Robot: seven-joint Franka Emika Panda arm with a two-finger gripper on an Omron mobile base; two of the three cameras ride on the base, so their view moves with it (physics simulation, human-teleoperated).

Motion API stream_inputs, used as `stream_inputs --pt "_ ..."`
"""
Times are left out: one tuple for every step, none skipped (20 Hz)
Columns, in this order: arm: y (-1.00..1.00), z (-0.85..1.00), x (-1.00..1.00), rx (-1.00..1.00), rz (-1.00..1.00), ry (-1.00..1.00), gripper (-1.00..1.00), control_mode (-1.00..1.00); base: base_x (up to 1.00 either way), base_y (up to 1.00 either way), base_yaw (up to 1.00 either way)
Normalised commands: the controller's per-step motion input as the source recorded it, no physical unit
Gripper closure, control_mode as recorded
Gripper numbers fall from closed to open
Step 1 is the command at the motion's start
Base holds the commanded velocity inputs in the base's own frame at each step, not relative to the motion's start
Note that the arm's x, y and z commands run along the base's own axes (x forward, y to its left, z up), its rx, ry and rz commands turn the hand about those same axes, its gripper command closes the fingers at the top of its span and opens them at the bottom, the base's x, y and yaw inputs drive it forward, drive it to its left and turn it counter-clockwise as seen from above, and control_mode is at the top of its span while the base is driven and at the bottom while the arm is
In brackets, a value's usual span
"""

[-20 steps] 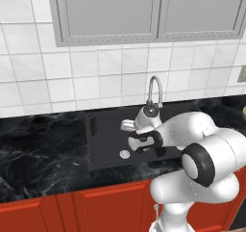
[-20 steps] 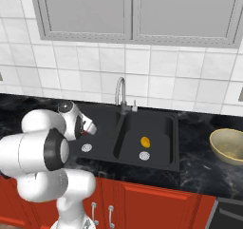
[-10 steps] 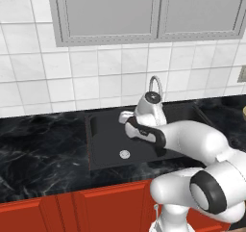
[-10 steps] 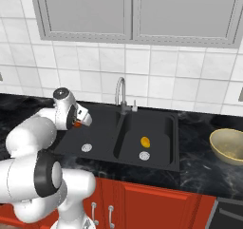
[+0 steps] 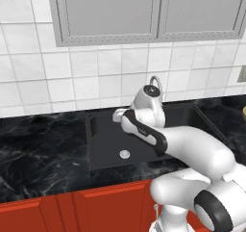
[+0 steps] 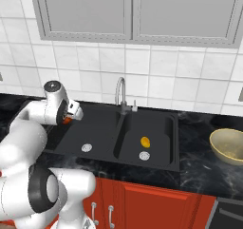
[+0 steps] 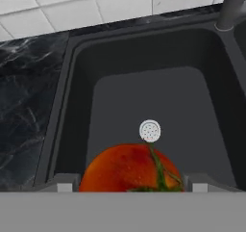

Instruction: Remove the mango and tomato from the sink. Then move the bowl and cup from the counter to the sink for washing.

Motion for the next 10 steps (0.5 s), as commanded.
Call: stream_inputs --pt "0.43 0.21 -0.25 0.0 0.25 0.0 1.0 -1.0 0.0 0.0 0.0" --pt "0.44 0.21 -0.24 0.0 0.24 0.0 1.0 -1.0 0.0 0.0 0.0" --pt "0.43 0.19 -0.26 -0.02 0.24 0.0 1.0 -1.0 0.0 0.0 0.0" --pt "0.42 0.18 -0.25 -0.02 0.24 0.0 1.0 -1.0 0.0 0.0 0.0" --pt "0.45 0.17 -0.25 -0.05 0.24 0.0 1.0 -1.0 0.0 0.0 0.0" --pt "0.46 0.16 -0.24 -0.07 0.24 0.0 1.0 -1.0 0.0 0.0 0.0" --pt "0.48 0.14 -0.24 -0.1 0.23 0.0 1.0 -1.0 0.0 0.0 0.0" --pt "0.51 0.12 -0.19 -0.13 0.21 0.0 1.0 -1.0 0.0 0.0 0.0" --pt "0.52 0.11 -0.15 -0.16 0.17 0.0 1.0 -1.0 0.0 0.0 0.0" --pt "0.56 0.11 -0.1 -0.2 0.14 0.0 1.0 -1.0 0.0 0.0 0.0"
